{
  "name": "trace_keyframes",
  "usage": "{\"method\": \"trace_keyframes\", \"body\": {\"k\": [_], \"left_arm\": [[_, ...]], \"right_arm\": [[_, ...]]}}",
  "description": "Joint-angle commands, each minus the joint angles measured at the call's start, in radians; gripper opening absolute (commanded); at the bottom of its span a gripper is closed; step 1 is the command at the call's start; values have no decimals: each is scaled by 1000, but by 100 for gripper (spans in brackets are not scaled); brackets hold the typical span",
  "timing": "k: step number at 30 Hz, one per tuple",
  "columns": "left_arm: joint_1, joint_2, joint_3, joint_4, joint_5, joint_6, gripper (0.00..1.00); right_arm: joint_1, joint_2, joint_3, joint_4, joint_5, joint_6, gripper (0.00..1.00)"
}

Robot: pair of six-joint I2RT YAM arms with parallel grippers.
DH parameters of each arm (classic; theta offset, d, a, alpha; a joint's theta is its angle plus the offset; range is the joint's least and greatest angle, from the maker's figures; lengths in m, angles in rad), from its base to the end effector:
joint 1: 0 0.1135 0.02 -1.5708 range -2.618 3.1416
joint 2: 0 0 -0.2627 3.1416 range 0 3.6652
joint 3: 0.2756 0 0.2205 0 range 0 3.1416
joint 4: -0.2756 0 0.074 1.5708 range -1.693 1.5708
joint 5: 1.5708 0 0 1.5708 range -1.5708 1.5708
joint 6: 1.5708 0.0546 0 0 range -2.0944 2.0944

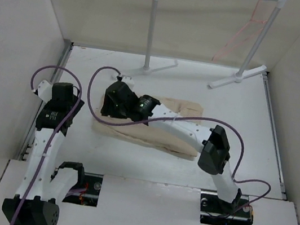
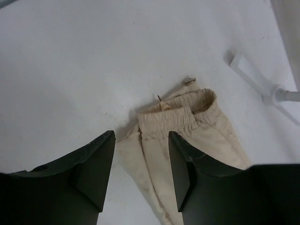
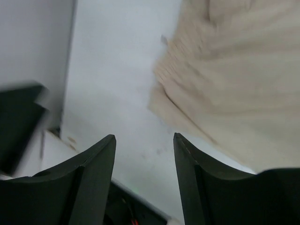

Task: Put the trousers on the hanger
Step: Fold the trousers at the center of the board.

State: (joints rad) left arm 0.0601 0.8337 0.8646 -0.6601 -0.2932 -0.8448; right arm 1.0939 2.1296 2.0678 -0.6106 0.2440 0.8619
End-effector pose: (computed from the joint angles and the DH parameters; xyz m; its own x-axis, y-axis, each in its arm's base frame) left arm 0.1545 0.0251 0.3002 -0.1726 -0.7276 -0.6639 -0.6323 0.5987 -0.4917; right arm 0.2293 0.4151 0.3039 -0.7747 0.1053 -0.6235 -0.2877 0.8193 0.4959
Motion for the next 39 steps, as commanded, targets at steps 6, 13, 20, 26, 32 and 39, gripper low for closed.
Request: {"method": "trace_keyframes", "body": {"k": [6,13,20,26,32,39], "left_arm": [[-84,96,108,100,-60,19,48],[-370,419,112,306,11,-10,48],[-369,648,39,467,20,-30,48],[-273,604,-113,447,5,-51,48],[-204,447,-197,390,8,-60,48],[-266,364,-41,349,39,-48,49]], "right_arm": [[-223,-543,-475,129,-40,-35,65],[-433,-862,-1085,235,-188,-46,14],[-570,-947,-1402,339,-235,-17,18],[-587,-1007,-1583,367,-232,51,18],[-588,-1043,-1657,373,-245,60,18],[-596,-1126,-1519,232,-278,11,28]]}}
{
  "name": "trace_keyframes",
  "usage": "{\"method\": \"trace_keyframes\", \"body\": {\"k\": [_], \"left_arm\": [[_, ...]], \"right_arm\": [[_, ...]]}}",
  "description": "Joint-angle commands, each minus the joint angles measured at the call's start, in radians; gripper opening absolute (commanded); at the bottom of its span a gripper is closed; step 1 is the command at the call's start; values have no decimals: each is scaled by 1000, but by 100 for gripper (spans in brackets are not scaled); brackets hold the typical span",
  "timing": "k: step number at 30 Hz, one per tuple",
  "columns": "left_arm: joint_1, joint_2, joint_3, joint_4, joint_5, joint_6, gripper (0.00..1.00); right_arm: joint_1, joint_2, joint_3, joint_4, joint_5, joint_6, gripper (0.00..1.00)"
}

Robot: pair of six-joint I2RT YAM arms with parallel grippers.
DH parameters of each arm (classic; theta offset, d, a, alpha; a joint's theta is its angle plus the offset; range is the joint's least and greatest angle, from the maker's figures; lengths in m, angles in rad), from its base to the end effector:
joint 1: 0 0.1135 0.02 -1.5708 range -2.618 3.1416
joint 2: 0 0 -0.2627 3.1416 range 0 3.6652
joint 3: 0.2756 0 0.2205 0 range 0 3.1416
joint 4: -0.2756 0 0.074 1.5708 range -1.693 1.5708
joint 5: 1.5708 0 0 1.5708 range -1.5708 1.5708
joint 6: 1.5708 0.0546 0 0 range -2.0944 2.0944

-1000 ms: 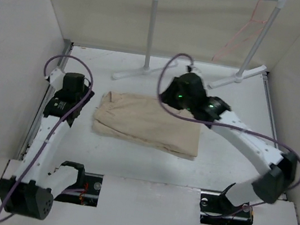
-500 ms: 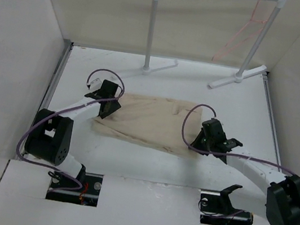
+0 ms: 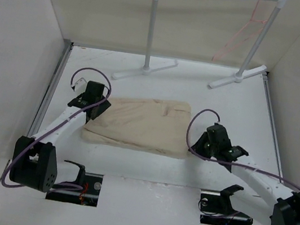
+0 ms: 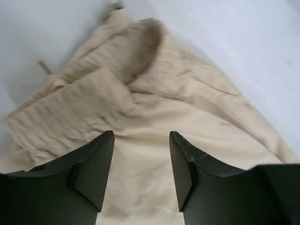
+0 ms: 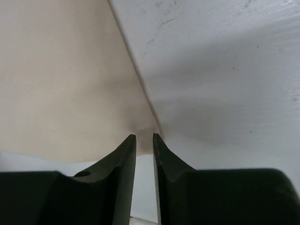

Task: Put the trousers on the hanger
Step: Fold the trousers at the center of the board, then pick up the hanger from the clothesline.

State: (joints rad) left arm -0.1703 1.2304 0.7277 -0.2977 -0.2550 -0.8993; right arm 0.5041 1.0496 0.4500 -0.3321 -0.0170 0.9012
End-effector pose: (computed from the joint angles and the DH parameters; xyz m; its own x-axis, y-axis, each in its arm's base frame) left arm 0.2344 -0.0263 0.2205 -0.4329 -0.6942 -0.5750 -0.5594 0.7071 -0.4326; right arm 0.1527 0.0853 0.1679 -0.8218 0.4420 -0.3595 0.2458 0.8443 0.4761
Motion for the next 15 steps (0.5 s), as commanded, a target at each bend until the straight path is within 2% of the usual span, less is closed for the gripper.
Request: {"method": "trace_keyframes", "body": {"k": [1,3,5,6,8,10,12,15], "left_arm": [[-54,-31,119,-15,0,10,49],[-94,-13,154,-15,2,11,49],[-135,10,174,-11,2,11,46],[-152,18,176,-6,2,11,43],[-198,44,180,3,2,11,31],[-252,64,191,11,6,16,17],[-303,78,202,22,7,22,10],[-364,83,210,45,2,28,8]], "right_arm": [[-3,-59,136,-70,-17,-36,30],[-6,-69,218,-97,-26,-53,34],[-19,-59,315,-108,-49,-68,34],[-25,-50,360,-108,-61,-76,29],[-48,-8,510,-104,-90,-110,14],[-83,38,661,-102,-103,-136,5],[-135,96,816,-99,-109,-172,4],[-236,202,1022,-119,-141,-199,7]]}}
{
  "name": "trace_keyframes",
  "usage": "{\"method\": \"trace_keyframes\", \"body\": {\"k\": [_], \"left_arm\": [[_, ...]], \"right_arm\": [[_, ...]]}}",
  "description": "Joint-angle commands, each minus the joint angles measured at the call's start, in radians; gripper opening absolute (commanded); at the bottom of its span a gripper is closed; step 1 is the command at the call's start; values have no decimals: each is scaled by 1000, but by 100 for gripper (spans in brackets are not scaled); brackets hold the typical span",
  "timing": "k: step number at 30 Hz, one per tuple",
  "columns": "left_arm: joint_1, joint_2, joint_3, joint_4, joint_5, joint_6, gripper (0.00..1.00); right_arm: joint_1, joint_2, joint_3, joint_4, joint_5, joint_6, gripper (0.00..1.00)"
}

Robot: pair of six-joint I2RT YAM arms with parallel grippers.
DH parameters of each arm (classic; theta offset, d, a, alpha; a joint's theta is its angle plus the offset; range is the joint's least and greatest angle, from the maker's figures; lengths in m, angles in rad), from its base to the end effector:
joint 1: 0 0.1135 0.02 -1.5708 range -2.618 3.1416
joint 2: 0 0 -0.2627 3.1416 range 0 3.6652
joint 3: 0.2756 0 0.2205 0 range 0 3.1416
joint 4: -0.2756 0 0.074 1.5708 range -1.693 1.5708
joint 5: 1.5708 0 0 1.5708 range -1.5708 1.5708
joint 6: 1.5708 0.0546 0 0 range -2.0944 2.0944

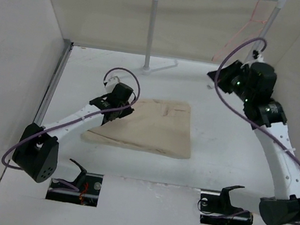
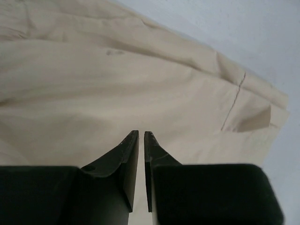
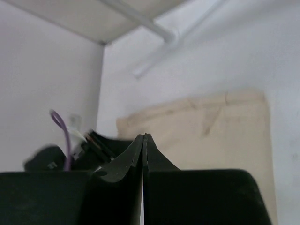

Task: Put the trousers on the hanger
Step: Pick up the hanger from the clothesline.

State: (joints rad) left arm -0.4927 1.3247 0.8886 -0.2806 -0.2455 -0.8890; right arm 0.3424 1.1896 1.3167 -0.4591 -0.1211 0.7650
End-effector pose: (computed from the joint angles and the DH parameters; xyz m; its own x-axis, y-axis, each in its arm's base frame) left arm 0.2436 -0.1157 0.2496 -0.5956 -0.5351 -0.5991 -0.2620 0.8345 -0.4848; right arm 0.2298 0.0889 0.4020 -0.5268 0.5421 -0.6547 -0.1054 0.7227 0.6831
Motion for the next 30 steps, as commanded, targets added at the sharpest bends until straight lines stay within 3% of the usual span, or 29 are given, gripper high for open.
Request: {"method": "trace_keyframes", "body": {"k": [1,5,8,14,20,30], "left_arm": [[-62,-10,50,35,-6,19,8],[-114,2,39,60,5,21,10],[-125,8,21,83,28,21,13],[-96,28,1,110,107,22,17],[-74,21,-49,107,141,27,18],[-77,27,-50,101,140,25,19]], "right_arm": [[-114,102,221,2,-51,-69,11],[-257,261,424,-16,-52,-63,37],[-315,387,548,-32,-57,-58,47],[-343,585,760,-27,-170,-67,52],[-351,643,765,72,-232,-47,52],[-351,737,786,137,-241,-26,41]]}}
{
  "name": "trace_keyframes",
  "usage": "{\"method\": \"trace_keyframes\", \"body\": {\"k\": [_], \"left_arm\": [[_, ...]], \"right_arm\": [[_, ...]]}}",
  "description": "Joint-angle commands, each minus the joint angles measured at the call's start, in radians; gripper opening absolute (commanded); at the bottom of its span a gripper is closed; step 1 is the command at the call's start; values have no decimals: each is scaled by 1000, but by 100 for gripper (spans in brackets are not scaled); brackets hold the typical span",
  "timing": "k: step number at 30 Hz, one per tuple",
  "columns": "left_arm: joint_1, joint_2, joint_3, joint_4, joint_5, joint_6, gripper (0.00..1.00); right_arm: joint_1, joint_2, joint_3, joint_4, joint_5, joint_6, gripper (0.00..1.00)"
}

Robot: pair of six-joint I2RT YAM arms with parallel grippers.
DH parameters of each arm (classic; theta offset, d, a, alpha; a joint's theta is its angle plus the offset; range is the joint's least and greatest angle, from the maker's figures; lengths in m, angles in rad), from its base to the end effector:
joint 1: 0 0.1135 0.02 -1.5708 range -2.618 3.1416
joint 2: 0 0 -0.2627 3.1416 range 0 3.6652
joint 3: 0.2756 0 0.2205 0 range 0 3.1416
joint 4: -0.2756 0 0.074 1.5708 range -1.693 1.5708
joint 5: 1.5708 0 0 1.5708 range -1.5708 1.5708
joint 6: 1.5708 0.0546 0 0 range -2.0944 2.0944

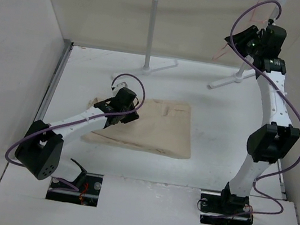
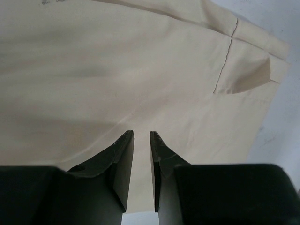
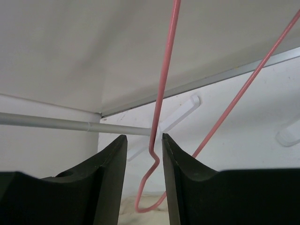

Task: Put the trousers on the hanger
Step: Pick up the hanger from the clothesline.

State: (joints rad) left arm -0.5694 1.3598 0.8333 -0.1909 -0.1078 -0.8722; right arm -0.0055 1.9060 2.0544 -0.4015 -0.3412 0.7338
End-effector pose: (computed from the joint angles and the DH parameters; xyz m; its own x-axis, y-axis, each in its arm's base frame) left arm 0.2350 -0.1434 0.2313 -0.7143 -0.4467 -0.5388 -0.1232 0.8380 -0.5315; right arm 0.4289 0.0159 0.4209 -0.3994 0.6333 -0.6629 -0.0690 0.7002 0.7106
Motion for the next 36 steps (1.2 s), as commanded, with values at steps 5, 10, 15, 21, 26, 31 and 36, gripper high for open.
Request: {"method": "trace_keyframes", "body": {"k": [5,10,15,21,26,31,36], "left_arm": [[-2,-21,0,7,-4,4,19],[4,-27,13,7,-6,1,19],[9,-11,70,21,22,12,31],[39,9,213,7,63,36,42],[55,36,384,-16,109,62,42],[46,143,668,-38,138,107,42],[6,292,970,-77,187,153,43]], "right_arm": [[-8,45,73,85,-41,7,21],[-3,25,75,118,-48,-10,9],[-3,-13,101,106,-74,-54,7],[-3,-54,107,9,-87,-102,7],[11,-120,-6,-36,-75,-154,7],[35,-215,-155,-19,-73,-163,7],[86,-335,-315,-16,-61,-172,7]]}}
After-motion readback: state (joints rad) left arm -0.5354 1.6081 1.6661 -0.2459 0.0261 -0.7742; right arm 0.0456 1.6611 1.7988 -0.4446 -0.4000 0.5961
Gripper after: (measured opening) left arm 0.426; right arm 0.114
